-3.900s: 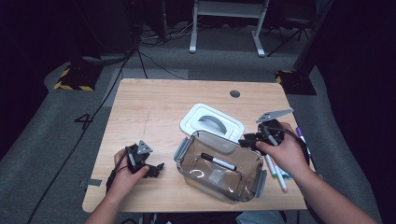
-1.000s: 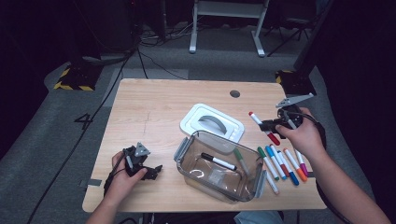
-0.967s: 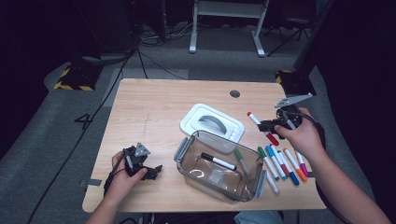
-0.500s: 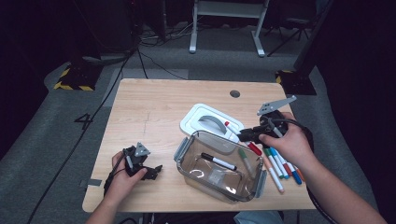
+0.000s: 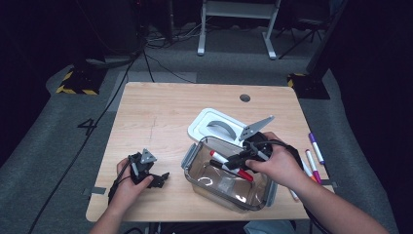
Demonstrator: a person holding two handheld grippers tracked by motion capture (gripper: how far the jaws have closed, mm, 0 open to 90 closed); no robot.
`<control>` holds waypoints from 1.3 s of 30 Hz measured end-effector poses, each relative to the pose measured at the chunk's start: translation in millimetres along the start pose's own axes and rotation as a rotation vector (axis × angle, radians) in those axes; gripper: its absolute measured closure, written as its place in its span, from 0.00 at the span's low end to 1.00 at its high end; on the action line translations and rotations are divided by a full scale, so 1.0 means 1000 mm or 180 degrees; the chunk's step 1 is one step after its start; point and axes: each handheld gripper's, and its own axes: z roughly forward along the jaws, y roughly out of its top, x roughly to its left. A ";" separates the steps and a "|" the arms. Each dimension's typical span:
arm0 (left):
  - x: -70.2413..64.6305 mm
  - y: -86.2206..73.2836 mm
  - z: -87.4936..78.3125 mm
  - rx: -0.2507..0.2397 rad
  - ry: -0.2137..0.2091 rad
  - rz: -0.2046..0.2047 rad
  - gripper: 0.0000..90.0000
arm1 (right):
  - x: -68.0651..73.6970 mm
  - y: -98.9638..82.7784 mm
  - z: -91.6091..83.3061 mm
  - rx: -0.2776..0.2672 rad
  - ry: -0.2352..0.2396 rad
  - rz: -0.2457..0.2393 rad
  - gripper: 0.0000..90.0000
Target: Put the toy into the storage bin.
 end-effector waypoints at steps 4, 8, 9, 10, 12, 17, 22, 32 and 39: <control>0.000 0.000 0.000 -0.0001 0.0005 -0.0005 0.01 | 0.006 0.000 0.023 0.0143 0.0121 -0.0029 0.86; 0.000 0.000 0.000 -0.0001 0.0002 -0.0001 0.01 | 0.006 0.000 0.034 0.0242 0.0153 -0.0021 0.86; 0.000 0.000 0.000 0.0000 0.0000 0.0000 0.01 | 0.006 -0.001 0.042 0.0298 0.0172 -0.0016 0.86; 0.000 0.000 0.000 0.0000 0.0001 -0.0001 0.01 | 0.006 -0.001 0.042 0.0298 0.0172 -0.0016 0.86; 0.000 0.000 0.000 -0.0002 0.0004 -0.0005 0.01 | 0.005 -0.003 0.053 0.0399 0.0184 -0.0005 0.86; 0.000 0.000 0.000 -0.0001 0.0003 -0.0004 0.01 | 0.001 -0.006 0.068 0.0552 0.0203 0.0049 0.86; 0.000 0.000 0.000 0.0000 0.0003 0.0002 0.01 | -0.005 -0.010 0.087 0.0753 0.0172 0.0093 0.86; 0.000 0.000 0.000 -0.0001 0.0005 -0.0004 0.01 | -0.009 -0.018 0.107 0.0976 0.0239 0.0169 0.86; 0.000 0.000 0.000 0.0000 0.0002 0.0000 0.01 | -0.010 -0.021 0.116 0.1041 0.0333 0.0234 0.86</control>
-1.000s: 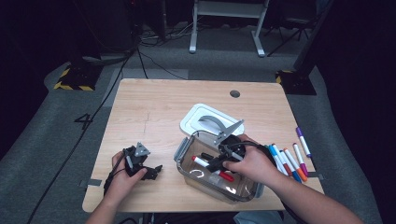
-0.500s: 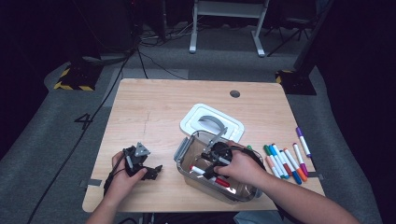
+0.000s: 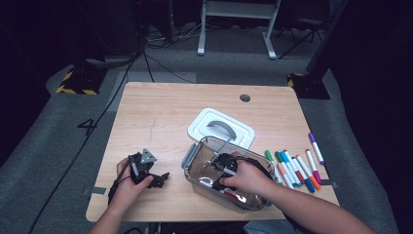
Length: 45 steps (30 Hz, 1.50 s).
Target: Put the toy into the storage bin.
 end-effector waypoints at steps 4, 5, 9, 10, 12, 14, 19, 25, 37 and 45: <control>0.000 0.000 0.000 0.0000 0.0000 0.0000 0.01 | -0.004 0.000 0.007 0.0093 0.0068 0.0013 0.86; 0.000 0.000 0.000 0.0000 0.0000 0.0000 0.01 | -0.004 0.000 0.007 0.0093 0.0068 0.0013 0.86; 0.000 0.000 0.000 0.0000 0.0002 -0.0005 0.01 | -0.004 0.001 0.012 0.0102 0.0046 -0.0020 0.85; 0.000 0.000 0.000 0.0001 -0.0002 0.0000 0.01 | -0.004 0.001 0.012 0.0083 0.0043 -0.0034 0.80; 0.000 0.000 0.000 -0.0001 -0.0001 -0.0001 0.01 | -0.005 0.001 0.012 0.0017 0.0023 -0.0014 0.74; 0.000 0.000 0.000 -0.0001 0.0002 -0.0004 0.01 | -0.005 0.001 0.008 -0.0101 -0.0073 -0.0054 0.70; 0.000 0.000 0.000 0.0000 -0.0001 0.0000 0.01 | -0.006 0.001 -0.015 -0.0429 -0.0272 -0.0110 0.68; 0.000 0.000 0.000 0.0000 0.0001 0.0000 0.01 | 0.000 -0.005 -0.053 -0.0793 -0.0439 -0.0141 0.68; 0.000 0.000 0.000 0.0000 -0.0001 -0.0001 0.01 | -0.010 -0.041 -0.131 -0.1431 -0.0951 0.0054 0.68; 0.000 0.000 0.000 -0.0007 0.0004 -0.0014 0.01 | -0.041 -0.081 -0.154 -0.1544 -0.1250 0.0428 0.69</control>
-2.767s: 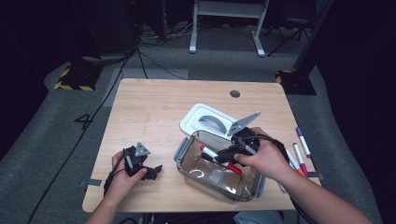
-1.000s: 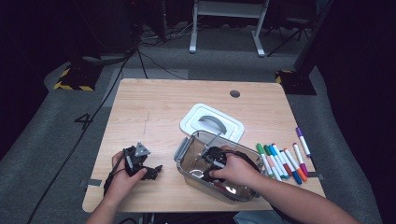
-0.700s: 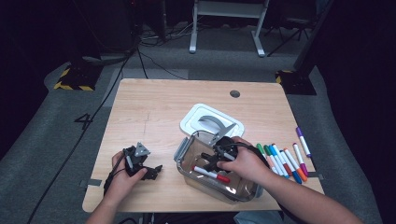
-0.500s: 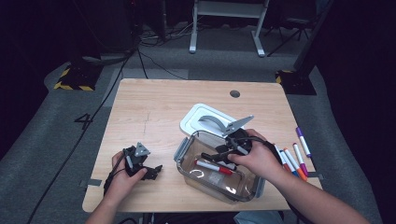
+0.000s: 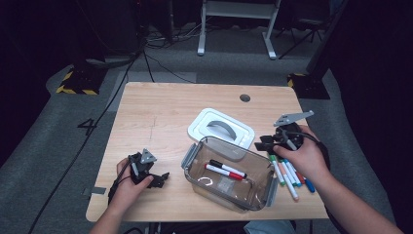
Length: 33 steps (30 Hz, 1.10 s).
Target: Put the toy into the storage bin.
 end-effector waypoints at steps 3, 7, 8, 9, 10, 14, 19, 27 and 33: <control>0.000 0.000 0.000 -0.0002 -0.0002 -0.0001 0.01 | -0.019 -0.013 -0.005 0.0022 -0.0155 0.0161 0.69; 0.000 0.000 0.000 0.0001 -0.0004 0.0005 0.01 | -0.049 -0.032 -0.009 0.0019 -0.0273 0.0466 0.68; 0.000 0.000 0.000 0.0001 -0.0006 0.0005 0.01 | -0.063 -0.040 -0.010 0.0033 -0.0404 0.0546 0.68; 0.000 0.000 0.000 0.0000 -0.0001 0.0001 0.01 | -0.070 -0.045 -0.010 0.0060 -0.0487 0.0571 0.68; 0.000 0.000 0.000 0.0000 -0.0001 0.0001 0.01 | -0.070 -0.045 -0.010 0.0060 -0.0487 0.0571 0.68; 0.000 0.000 0.000 0.0001 -0.0006 0.0005 0.01 | -0.096 -0.066 -0.009 0.0177 -0.0662 0.0821 0.68; 0.000 0.000 0.000 0.0000 -0.0002 0.0001 0.01 | -0.126 -0.099 -0.007 0.0310 -0.0901 0.1076 0.68; 0.000 0.000 0.000 0.0000 0.0000 0.0001 0.01 | -0.149 -0.131 -0.001 0.0492 -0.1082 0.1294 0.69; 0.000 0.000 0.000 0.0000 -0.0002 0.0001 0.01 | -0.157 -0.155 0.005 0.0700 -0.1104 0.1498 0.73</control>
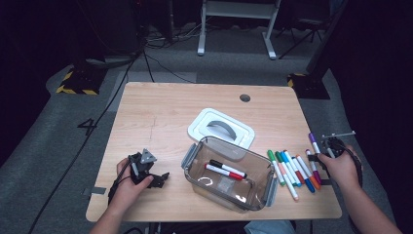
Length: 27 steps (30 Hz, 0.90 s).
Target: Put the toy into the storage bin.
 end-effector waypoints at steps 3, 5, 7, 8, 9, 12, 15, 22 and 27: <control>0.000 0.000 0.000 0.0001 -0.0003 0.0004 0.01 | -0.002 -0.005 0.004 0.0087 0.0016 0.0023 0.76; 0.000 0.000 0.000 0.0000 0.0001 -0.0001 0.01 | -0.001 -0.009 0.007 0.0111 0.0007 0.0089 0.80; 0.000 0.000 0.000 0.0000 0.0002 0.0000 0.01 | -0.001 -0.009 0.006 0.0124 -0.0001 0.0108 0.82; 0.000 0.000 0.000 0.0001 -0.0003 0.0004 0.01 | 0.000 -0.008 0.006 0.0149 0.0023 0.0121 0.85; 0.000 0.000 0.000 0.0000 0.0003 0.0000 0.01 | 0.000 -0.008 0.006 0.0162 -0.0012 0.0100 0.85; 0.000 0.000 0.000 0.0000 0.0001 0.0000 0.01 | 0.002 -0.005 0.005 0.0187 -0.0011 0.0113 0.85; 0.000 0.000 0.000 0.0001 -0.0002 0.0005 0.01 | 0.002 -0.003 0.001 0.0158 0.0015 0.0124 0.85; 0.000 0.000 0.000 0.0001 -0.0002 0.0004 0.01 | 0.015 0.013 -0.029 -0.0134 0.0144 0.0032 0.85; 0.000 0.000 0.000 0.0000 0.0004 -0.0001 0.01 | 0.036 0.028 -0.051 -0.0337 0.0276 -0.0156 0.85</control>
